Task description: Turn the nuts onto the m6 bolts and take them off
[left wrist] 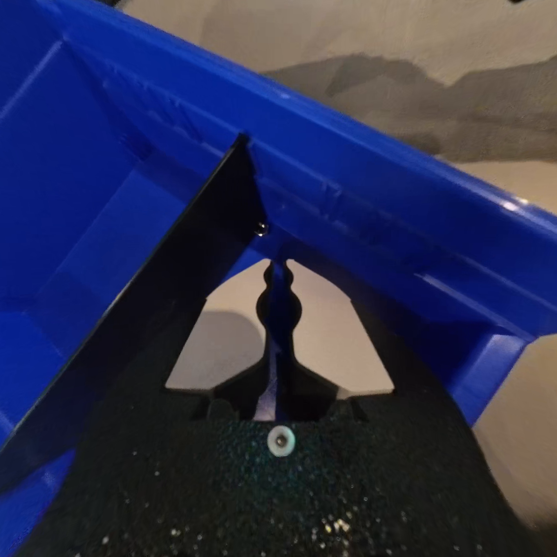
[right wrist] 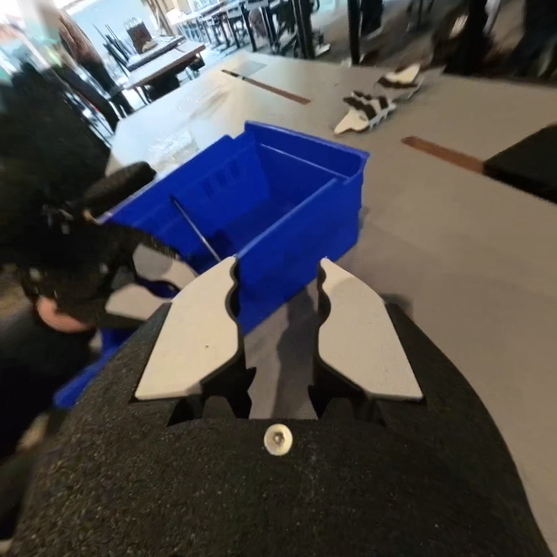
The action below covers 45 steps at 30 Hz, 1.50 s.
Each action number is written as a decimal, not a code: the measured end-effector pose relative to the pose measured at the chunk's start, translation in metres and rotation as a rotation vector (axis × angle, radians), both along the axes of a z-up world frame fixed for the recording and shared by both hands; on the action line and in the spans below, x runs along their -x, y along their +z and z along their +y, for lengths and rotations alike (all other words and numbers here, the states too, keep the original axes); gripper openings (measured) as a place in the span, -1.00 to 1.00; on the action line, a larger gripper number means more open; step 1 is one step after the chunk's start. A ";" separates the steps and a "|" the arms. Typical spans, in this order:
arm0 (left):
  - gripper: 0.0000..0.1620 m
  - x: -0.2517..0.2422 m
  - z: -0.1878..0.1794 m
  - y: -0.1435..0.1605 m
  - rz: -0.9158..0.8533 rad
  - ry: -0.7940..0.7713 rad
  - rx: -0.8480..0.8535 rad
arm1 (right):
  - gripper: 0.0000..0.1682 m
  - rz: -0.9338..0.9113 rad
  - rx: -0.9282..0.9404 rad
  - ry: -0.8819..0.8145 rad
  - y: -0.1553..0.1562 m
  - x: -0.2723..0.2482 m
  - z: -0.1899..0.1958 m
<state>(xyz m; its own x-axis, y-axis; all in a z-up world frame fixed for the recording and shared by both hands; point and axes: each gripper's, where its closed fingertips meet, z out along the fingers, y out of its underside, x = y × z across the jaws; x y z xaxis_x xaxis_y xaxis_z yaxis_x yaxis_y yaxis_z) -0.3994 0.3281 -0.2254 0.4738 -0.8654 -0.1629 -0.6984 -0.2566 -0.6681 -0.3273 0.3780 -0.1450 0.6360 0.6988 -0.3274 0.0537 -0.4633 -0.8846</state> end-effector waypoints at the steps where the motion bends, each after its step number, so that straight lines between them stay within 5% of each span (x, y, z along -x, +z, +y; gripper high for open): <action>1: -0.94 -0.001 0.000 0.002 -0.019 0.009 -0.009 | -0.33 0.020 0.088 0.002 0.003 0.006 0.010; 3: -0.96 0.000 0.003 0.005 -0.031 0.030 -0.041 | -0.20 -0.064 0.201 -0.004 0.002 0.013 0.031; 10: -0.97 -0.001 0.006 0.005 -0.002 0.033 -0.102 | -0.21 -0.414 0.435 -0.019 -0.029 0.031 0.066; 14: -0.96 0.000 0.007 0.012 -0.022 0.047 -0.139 | -0.44 -0.558 0.577 -0.013 -0.043 0.035 0.066; 16: -0.96 0.001 0.008 0.016 -0.041 0.068 -0.153 | -0.73 -0.617 0.600 0.008 -0.044 0.036 0.065; 20: -0.97 0.005 0.011 0.019 -0.031 0.103 -0.186 | -0.81 -0.736 0.578 0.022 -0.044 0.034 0.066; 25: -0.99 0.008 0.008 0.022 0.000 0.092 -0.269 | -0.83 -0.682 0.447 0.001 -0.033 0.038 0.065; 33: -1.00 0.002 -0.013 0.032 -0.104 0.071 -0.342 | -0.81 -0.541 0.097 -0.041 0.039 0.049 0.033; 39: -0.99 0.003 -0.014 0.027 -0.035 0.049 -0.353 | -0.83 -0.559 0.170 -0.033 0.022 0.052 0.047; 45: -0.99 0.007 -0.003 0.027 -0.049 0.052 -0.272 | -0.84 -0.573 0.405 -0.030 -0.028 0.043 0.069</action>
<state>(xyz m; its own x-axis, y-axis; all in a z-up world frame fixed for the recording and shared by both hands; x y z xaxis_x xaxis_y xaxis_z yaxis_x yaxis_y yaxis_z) -0.4064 0.3253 -0.1988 0.5290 -0.7677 -0.3616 -0.6546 -0.0979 -0.7496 -0.3705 0.4469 -0.1733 0.8033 0.5721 -0.1658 0.4418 -0.7590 -0.4782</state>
